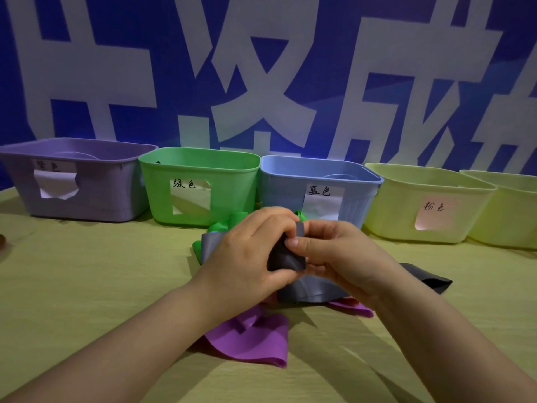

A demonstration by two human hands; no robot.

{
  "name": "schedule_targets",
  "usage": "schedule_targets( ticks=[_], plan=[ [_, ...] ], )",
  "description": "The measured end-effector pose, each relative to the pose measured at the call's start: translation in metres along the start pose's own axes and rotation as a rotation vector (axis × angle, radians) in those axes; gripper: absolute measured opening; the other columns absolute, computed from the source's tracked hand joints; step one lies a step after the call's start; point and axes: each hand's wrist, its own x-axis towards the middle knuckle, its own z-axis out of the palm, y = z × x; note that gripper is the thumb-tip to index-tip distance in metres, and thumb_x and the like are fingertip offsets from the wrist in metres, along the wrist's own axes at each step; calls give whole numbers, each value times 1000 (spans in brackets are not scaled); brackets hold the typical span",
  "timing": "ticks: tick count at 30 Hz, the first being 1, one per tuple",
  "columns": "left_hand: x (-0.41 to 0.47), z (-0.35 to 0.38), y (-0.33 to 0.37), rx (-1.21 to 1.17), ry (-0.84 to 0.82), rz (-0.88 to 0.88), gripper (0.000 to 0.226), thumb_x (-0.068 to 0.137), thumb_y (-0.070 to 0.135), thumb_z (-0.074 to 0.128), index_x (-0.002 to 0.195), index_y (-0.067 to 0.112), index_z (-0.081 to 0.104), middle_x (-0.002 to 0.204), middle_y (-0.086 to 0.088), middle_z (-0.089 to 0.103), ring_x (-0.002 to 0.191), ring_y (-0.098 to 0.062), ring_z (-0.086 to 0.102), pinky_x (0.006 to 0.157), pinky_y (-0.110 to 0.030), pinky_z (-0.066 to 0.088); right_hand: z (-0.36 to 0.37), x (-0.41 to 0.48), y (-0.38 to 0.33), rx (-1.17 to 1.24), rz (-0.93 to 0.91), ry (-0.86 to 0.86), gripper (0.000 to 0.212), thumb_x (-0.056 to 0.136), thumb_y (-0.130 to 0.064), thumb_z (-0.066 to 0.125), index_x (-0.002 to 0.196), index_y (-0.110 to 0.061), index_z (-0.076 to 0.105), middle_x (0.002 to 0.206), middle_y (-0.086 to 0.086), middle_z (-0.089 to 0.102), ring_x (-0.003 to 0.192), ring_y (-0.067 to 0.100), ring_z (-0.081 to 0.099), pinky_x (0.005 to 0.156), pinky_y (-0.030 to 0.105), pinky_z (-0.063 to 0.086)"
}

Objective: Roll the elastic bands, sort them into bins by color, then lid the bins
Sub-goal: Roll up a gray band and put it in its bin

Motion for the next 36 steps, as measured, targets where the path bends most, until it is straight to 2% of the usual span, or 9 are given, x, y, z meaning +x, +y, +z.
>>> schedule_targets(
  ticks=[3, 9, 15, 19, 23, 26, 30, 32, 36],
  plan=[
    [1, -1, 1, 7, -7, 1, 36, 67, 34, 67, 93, 14, 51, 108, -4, 59, 102, -11, 51, 93, -9, 32, -1, 0, -1, 3, -6, 17, 11, 82, 0, 59, 92, -2, 65, 79, 8, 64, 68, 12, 63, 61, 19, 53],
    [0, 1, 2, 17, -14, -31, 33, 68, 31, 66, 94, 11, 58, 108, -2, 56, 102, -9, 51, 93, -7, 31, 3, 4, 2, -24, -29, 108, 26, 86, 0, 57, 111, -9, 59, 90, 14, 60, 81, 18, 59, 64, 20, 51],
    [2, 1, 3, 78, -80, -21, 39, 69, 34, 61, 98, 7, 62, 110, -8, 61, 104, -12, 49, 97, -9, 27, 5, 5, 4, 8, -52, 97, 31, 91, 6, 48, 116, -10, 53, 79, 7, 63, 73, 15, 62, 62, 23, 54],
    [0, -2, 3, 48, -90, -37, 40, 71, 32, 61, 105, 10, 63, 118, -7, 55, 108, -8, 49, 96, -6, 29, 1, 3, 0, 39, -32, 62, 35, 92, 6, 45, 124, -6, 49, 96, 15, 61, 85, 21, 62, 71, 26, 55],
    [1, -3, 5, 18, -42, -48, 39, 70, 29, 61, 102, 8, 65, 108, -6, 58, 100, -5, 50, 92, -1, 29, 1, 2, -1, 36, -22, 51, 32, 92, 5, 46, 122, -2, 49, 99, 15, 59, 91, 22, 59, 72, 22, 54],
    [-1, 0, 3, 32, -36, -35, 37, 70, 29, 62, 101, 9, 64, 108, -4, 59, 101, -7, 52, 92, -6, 33, 1, 1, -2, -37, -7, 35, 27, 88, 3, 52, 115, 0, 54, 95, 12, 62, 90, 19, 60, 76, 22, 51],
    [-3, 7, 3, 80, -52, -13, 36, 71, 27, 61, 103, 9, 64, 109, -5, 60, 103, -11, 52, 95, -14, 34, 3, 1, 2, -127, -22, 105, 29, 82, -2, 64, 110, -2, 59, 96, 12, 66, 96, 23, 65, 88, 38, 52],
    [-4, 9, 4, 99, -55, -12, 37, 72, 27, 60, 103, 9, 64, 109, -6, 61, 104, -11, 51, 97, -12, 31, 5, 3, 5, -218, -64, 172, 27, 79, -2, 67, 105, -3, 61, 91, 13, 67, 90, 23, 65, 86, 40, 53],
    [-4, 12, 3, 89, -47, 4, 40, 73, 24, 63, 110, 10, 62, 115, -5, 58, 109, -12, 50, 101, -13, 30, 2, 2, 1, -183, -68, 177, 27, 78, 3, 67, 103, -2, 61, 81, 11, 66, 75, 16, 64, 68, 25, 55]
  ],
)
